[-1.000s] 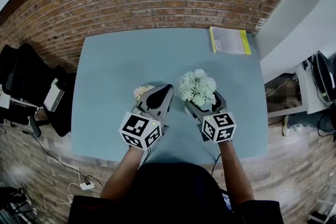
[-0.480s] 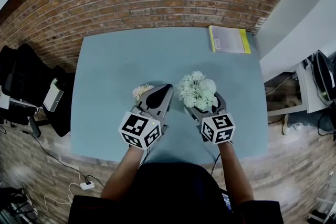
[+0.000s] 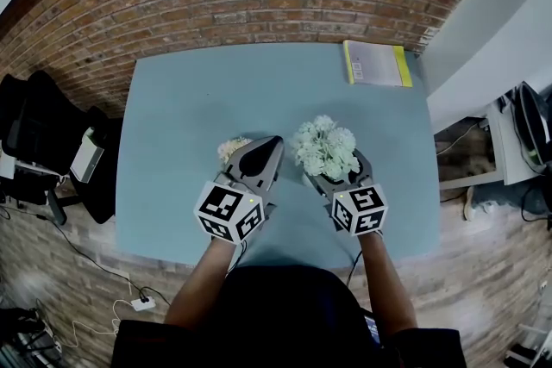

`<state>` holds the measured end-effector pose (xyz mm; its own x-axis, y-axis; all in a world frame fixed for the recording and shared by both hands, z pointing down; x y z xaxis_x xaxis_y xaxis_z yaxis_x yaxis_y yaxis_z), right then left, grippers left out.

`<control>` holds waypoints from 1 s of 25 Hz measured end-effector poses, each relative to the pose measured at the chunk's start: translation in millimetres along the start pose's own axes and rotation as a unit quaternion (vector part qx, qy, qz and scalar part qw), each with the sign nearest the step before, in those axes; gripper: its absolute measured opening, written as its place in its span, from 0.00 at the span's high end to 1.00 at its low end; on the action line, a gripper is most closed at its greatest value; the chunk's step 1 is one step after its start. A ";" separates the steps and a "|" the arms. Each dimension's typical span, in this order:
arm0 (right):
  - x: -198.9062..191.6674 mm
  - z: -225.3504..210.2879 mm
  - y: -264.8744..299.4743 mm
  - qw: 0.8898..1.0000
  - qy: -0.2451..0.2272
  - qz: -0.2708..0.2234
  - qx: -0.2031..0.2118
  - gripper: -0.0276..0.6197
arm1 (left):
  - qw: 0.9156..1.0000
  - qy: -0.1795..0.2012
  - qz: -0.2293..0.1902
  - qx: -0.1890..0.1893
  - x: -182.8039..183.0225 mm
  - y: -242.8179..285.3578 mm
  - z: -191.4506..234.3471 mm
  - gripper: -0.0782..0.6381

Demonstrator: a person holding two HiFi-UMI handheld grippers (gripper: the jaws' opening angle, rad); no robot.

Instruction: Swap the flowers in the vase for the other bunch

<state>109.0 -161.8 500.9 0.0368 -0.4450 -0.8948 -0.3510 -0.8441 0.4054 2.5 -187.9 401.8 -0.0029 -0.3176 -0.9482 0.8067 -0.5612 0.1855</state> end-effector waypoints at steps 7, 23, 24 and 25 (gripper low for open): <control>-1.5 0.0 0.2 1.000 -0.007 0.007 0.004 0.29 | 1.000 0.000 0.002 0.000 -2.4 -0.9 -1.6 0.88; 1.5 -3.3 -4.5 1.000 -0.023 0.003 -0.016 0.64 | 1.000 -0.006 0.000 0.005 -1.2 -3.1 1.8 0.88; 1.4 -2.9 -4.6 1.000 -0.024 0.004 -0.015 0.64 | 1.000 -0.006 0.000 0.005 -1.3 -3.3 2.1 0.88; 1.2 -2.4 -4.6 1.000 -0.026 0.004 -0.014 0.65 | 1.000 -0.006 0.000 0.005 -1.3 -3.3 2.3 0.88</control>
<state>112.9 -159.1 498.4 -0.0146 -0.4368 -0.8995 -0.3249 -0.8487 0.4174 -1.5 -187.3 403.1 -0.0110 -0.3266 -0.9451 0.8005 -0.5693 0.1874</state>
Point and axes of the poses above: the fingertips, and each gripper's own axes: y forward along the fingers, z to its left, x out of its top, the point moved 1 cm from there along -y, backward along the fingers, and after that the axes turned 3 degrees about z, right-handed, at the moved point
